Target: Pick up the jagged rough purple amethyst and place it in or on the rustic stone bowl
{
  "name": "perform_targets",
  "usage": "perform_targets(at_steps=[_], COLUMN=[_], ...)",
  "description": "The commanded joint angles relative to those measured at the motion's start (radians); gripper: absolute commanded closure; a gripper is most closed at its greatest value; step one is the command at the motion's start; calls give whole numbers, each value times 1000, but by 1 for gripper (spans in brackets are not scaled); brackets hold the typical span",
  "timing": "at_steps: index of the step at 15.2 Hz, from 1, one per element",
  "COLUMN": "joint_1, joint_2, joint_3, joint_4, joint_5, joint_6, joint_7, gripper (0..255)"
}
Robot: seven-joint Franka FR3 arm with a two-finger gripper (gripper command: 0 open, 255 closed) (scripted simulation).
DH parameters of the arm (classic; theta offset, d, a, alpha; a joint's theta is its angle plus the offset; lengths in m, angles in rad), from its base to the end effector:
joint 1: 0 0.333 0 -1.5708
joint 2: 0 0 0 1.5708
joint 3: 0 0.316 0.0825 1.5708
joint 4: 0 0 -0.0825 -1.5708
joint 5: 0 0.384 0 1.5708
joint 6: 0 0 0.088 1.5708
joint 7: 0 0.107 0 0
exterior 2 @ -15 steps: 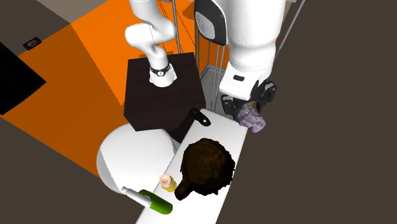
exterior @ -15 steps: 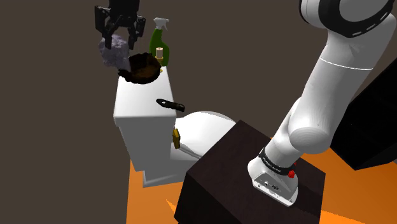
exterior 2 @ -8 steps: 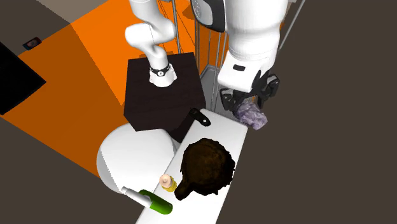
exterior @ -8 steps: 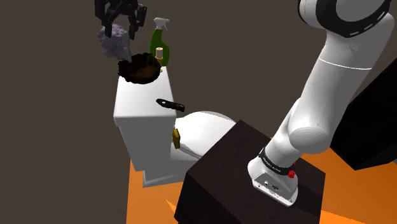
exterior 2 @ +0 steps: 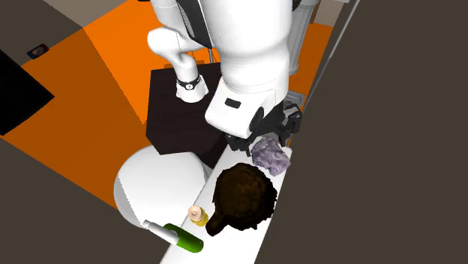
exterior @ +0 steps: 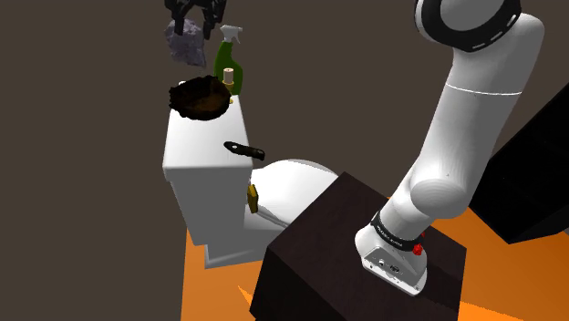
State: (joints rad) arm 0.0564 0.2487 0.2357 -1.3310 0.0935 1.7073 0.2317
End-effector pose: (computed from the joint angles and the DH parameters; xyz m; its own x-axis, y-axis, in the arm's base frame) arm 0.6176 0.1737 0.6078 0.9950 0.0344 0.0942 0.0507 -0.9829 -0.1768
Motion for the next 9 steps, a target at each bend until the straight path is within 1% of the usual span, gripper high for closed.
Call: perform_targets(at_steps=[1,4,5,9], joint_1=[-26,-59,-76,-81], joint_2=[24,84,123,97], joint_3=[-15,-34,-43,-43], joint_4=[45,150,219,123], joint_5=[4,4,3,9], joint_6=[-26,-80,-114,-46], joint_7=[-41,-91,-117,-127], gripper=[255,255,255,255])
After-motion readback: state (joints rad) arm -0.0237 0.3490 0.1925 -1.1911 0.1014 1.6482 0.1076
